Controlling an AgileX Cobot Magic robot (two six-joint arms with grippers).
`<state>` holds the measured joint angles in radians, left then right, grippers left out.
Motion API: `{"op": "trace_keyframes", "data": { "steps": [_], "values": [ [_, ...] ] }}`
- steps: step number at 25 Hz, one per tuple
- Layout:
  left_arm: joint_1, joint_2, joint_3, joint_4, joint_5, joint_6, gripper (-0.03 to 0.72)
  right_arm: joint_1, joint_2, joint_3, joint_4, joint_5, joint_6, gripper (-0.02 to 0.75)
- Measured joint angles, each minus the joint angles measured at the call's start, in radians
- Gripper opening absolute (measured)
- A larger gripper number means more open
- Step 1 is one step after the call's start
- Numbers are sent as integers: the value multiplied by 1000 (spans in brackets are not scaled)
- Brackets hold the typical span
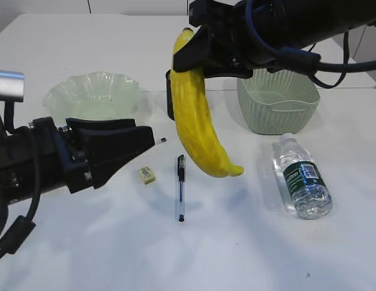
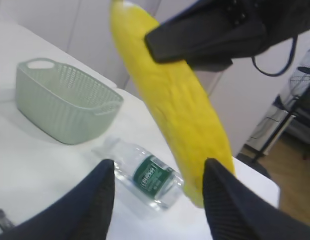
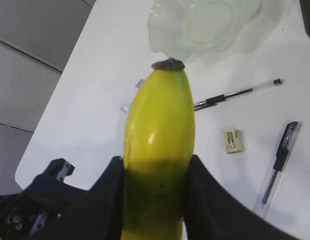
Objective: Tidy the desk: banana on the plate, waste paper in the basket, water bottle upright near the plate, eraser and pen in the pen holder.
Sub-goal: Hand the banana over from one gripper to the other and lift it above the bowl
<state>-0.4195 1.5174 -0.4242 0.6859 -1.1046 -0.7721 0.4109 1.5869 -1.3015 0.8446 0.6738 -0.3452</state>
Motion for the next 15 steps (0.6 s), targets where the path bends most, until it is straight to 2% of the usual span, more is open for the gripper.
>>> {"op": "trace_keyframes", "data": {
  "steps": [3,9,15],
  "values": [
    [0,21,0,53,-27,-71,479,8,0,-2,4,6,-30,219],
    [0,25,0,68,-35,-161,585,69,0,-4,54,10,-154,219],
    [0,25,0,68,-35,-225,622,86,0,-6,87,10,-193,219]
  ]
}}
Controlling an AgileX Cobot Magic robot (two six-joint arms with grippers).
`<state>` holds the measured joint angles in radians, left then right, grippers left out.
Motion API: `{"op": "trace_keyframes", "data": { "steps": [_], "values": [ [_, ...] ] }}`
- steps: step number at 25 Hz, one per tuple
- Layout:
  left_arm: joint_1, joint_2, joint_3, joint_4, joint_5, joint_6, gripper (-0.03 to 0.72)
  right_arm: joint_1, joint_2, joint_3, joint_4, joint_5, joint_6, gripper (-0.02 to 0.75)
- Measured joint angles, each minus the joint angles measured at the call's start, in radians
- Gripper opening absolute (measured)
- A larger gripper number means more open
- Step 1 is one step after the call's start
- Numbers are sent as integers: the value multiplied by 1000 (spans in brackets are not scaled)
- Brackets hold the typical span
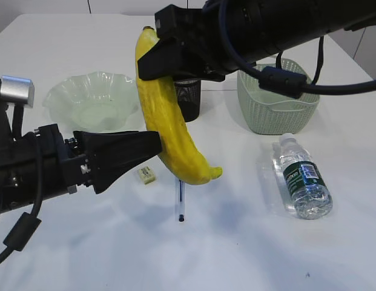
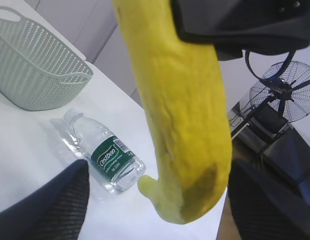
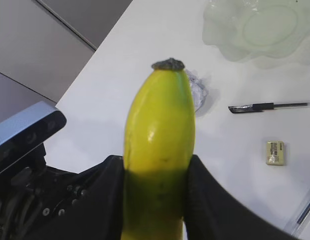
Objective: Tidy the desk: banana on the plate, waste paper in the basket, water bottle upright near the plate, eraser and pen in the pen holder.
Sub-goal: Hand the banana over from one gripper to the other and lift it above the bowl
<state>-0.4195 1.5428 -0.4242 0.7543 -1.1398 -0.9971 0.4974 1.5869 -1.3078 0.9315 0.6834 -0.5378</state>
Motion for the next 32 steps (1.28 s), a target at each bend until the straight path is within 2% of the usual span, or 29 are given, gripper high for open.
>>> {"op": "trace_keyframes", "data": {
  "steps": [8,16,23,29,32],
  "values": [
    [0,0,0,4,0,-51,622,6,0,0,74,8,-83,219],
    [0,-11,0,37,-9,-51,615,61,0,0,68,-7,-175,219],
    [0,-58,0,7,-9,-55,603,72,2,0,78,6,-177,219],
    [0,-65,0,-16,-9,-59,577,72,2,0,84,10,-177,219],
    [0,-65,0,-20,-9,-62,533,74,2,0,85,10,-177,219]
  ]
}}
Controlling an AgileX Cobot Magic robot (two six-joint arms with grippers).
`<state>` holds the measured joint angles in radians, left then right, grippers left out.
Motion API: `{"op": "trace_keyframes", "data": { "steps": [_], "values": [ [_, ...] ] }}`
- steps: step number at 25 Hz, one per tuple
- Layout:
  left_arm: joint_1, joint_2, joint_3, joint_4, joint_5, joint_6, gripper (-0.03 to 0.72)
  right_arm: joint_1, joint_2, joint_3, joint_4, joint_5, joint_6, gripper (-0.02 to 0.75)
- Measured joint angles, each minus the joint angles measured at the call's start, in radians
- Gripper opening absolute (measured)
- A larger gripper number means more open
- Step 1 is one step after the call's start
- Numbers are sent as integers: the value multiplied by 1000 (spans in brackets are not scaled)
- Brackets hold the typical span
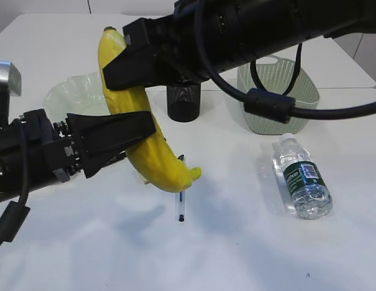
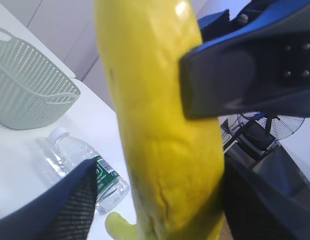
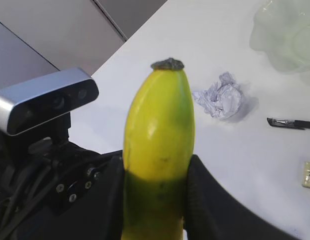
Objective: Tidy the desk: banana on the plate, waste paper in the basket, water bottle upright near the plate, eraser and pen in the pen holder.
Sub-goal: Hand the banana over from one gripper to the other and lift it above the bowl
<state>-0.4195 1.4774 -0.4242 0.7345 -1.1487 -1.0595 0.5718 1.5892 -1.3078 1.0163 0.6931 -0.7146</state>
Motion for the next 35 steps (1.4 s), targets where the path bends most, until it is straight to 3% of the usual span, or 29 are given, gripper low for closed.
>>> {"op": "trace_keyframes", "data": {
  "steps": [5,8,14,18,26,35],
  "values": [
    [0,0,0,2,-19,-15,350,6,0,0,0,-12,-6,218],
    [0,0,0,2,-20,-22,307,6,0,-1,2,-12,-9,218],
    [0,0,0,0,-22,-25,295,6,0,-1,10,-16,-15,221],
    [0,0,0,-1,-22,-25,293,6,0,-1,12,-20,-15,276],
    [0,0,0,-19,-4,-13,293,10,0,-1,16,-22,-7,547],
    [13,0,0,-129,3,80,290,10,0,-1,-32,-22,-2,577]
  ]
}}
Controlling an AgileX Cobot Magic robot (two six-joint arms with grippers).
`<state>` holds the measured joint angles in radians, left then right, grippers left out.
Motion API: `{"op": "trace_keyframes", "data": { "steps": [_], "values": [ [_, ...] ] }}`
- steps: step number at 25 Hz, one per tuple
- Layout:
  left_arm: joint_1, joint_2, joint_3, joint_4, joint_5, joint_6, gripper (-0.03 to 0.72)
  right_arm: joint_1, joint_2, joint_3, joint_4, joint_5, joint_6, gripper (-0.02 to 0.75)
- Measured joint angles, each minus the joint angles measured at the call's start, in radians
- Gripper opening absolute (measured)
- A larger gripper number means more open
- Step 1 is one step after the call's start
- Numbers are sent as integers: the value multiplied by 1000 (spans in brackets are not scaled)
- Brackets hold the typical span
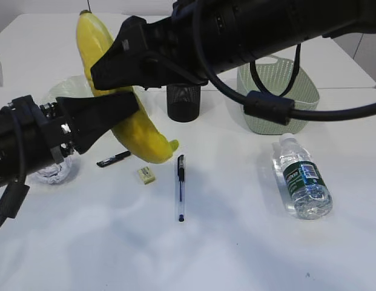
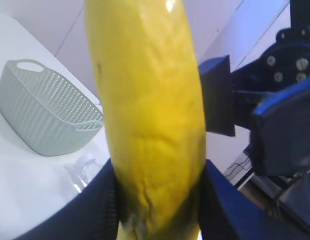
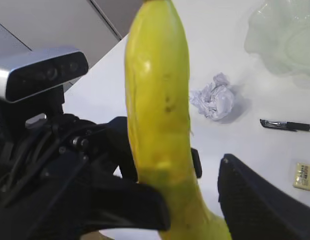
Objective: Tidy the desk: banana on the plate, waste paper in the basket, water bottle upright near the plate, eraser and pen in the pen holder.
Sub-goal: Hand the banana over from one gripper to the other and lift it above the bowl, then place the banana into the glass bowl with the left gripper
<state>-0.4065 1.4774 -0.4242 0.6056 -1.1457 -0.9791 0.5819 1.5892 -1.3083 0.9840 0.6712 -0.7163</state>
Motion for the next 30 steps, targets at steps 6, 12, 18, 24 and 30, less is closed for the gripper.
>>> {"op": "trace_keyframes", "data": {
  "steps": [6,12,18,24,30],
  "values": [
    [80,0,0,4,2,6,290,0,0,0,-55,0,71,577],
    [154,0,0,27,40,8,290,0,0,-2,-269,37,275,577],
    [185,0,0,26,97,48,290,0,0,-2,-594,136,566,572],
    [185,0,-46,22,188,73,290,0,0,-2,-944,245,800,537],
    [185,0,-153,22,317,77,289,-35,0,-2,-1025,249,820,534]
  ]
}}
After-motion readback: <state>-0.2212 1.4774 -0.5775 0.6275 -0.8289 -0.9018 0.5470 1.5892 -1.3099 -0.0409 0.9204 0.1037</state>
